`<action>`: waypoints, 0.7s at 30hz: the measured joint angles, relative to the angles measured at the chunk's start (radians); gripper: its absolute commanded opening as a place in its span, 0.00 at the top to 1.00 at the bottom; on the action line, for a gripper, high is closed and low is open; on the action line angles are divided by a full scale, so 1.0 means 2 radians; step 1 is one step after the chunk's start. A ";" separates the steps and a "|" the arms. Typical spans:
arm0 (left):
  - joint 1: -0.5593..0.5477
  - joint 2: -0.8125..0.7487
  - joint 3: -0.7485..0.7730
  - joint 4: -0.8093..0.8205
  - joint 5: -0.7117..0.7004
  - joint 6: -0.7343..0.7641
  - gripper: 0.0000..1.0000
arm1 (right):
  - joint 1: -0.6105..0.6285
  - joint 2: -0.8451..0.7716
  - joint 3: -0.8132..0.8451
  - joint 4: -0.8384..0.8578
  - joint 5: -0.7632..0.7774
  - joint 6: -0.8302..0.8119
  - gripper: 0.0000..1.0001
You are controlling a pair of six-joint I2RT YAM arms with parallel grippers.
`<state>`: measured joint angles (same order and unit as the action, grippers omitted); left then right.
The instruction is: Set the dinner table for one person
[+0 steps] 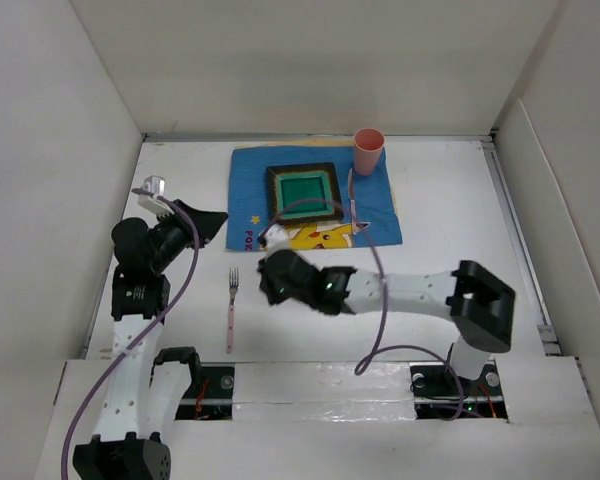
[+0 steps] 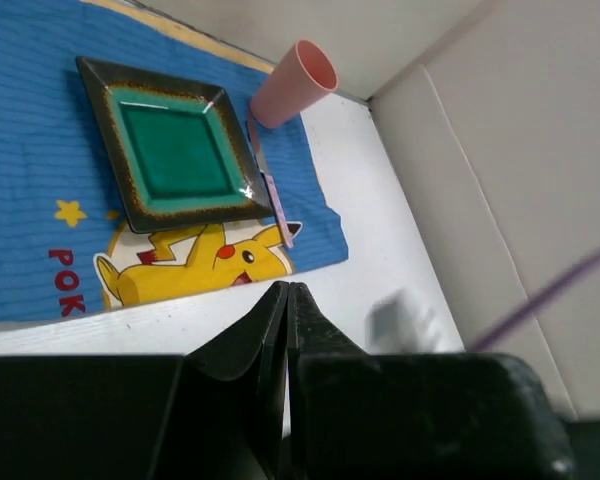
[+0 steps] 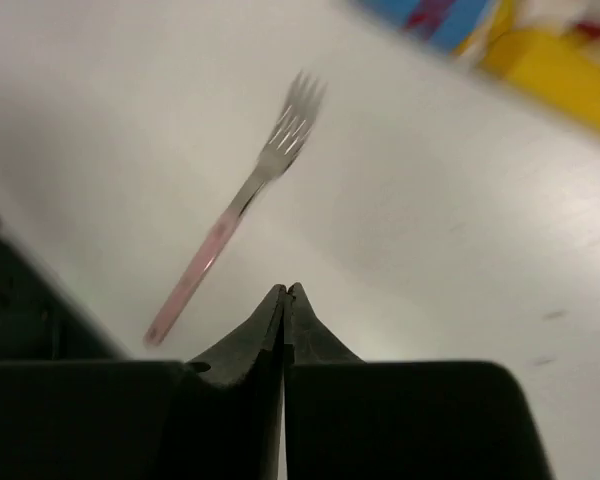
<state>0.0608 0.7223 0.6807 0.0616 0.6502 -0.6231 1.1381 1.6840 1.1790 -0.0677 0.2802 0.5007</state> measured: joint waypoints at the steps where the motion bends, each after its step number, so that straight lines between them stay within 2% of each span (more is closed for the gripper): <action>1: 0.000 -0.006 0.001 -0.002 -0.007 -0.001 1.00 | 0.035 0.024 0.010 -0.005 0.006 0.009 0.89; 2: 0.000 -0.010 0.004 -0.005 -0.016 -0.002 0.91 | 0.059 0.047 0.021 -0.010 0.011 0.016 0.78; 6: 0.000 -0.026 0.043 -0.031 -0.046 -0.010 0.79 | 0.130 0.146 0.113 -0.060 0.050 0.043 0.58; 11: 0.000 -0.048 0.137 -0.072 -0.092 -0.008 0.70 | 0.156 0.218 0.194 -0.094 0.079 0.077 0.52; 14: 0.000 -0.065 0.178 -0.087 -0.117 -0.006 0.69 | 0.152 0.245 0.214 -0.113 0.093 0.093 0.51; 16: 0.000 -0.077 0.196 -0.094 -0.126 -0.006 0.67 | 0.147 0.266 0.231 -0.130 0.102 0.102 0.51; 18: 0.000 -0.082 0.207 -0.098 -0.133 -0.005 0.67 | 0.141 0.278 0.252 -0.135 0.113 0.109 0.57; 19: 0.000 -0.084 0.209 -0.101 -0.135 -0.005 0.66 | 0.139 0.282 0.257 -0.138 0.115 0.112 0.66; 20: 0.000 -0.085 0.210 -0.103 -0.138 -0.003 0.66 | 0.137 0.284 0.260 -0.142 0.118 0.117 0.84; 21: 0.000 -0.085 0.210 -0.107 -0.140 -0.002 0.66 | 0.134 0.285 0.262 -0.145 0.122 0.122 0.91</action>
<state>0.0605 0.5526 1.1004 -0.1532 0.3698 -0.6281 1.4067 2.2539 1.7020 -0.3576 0.5247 0.7448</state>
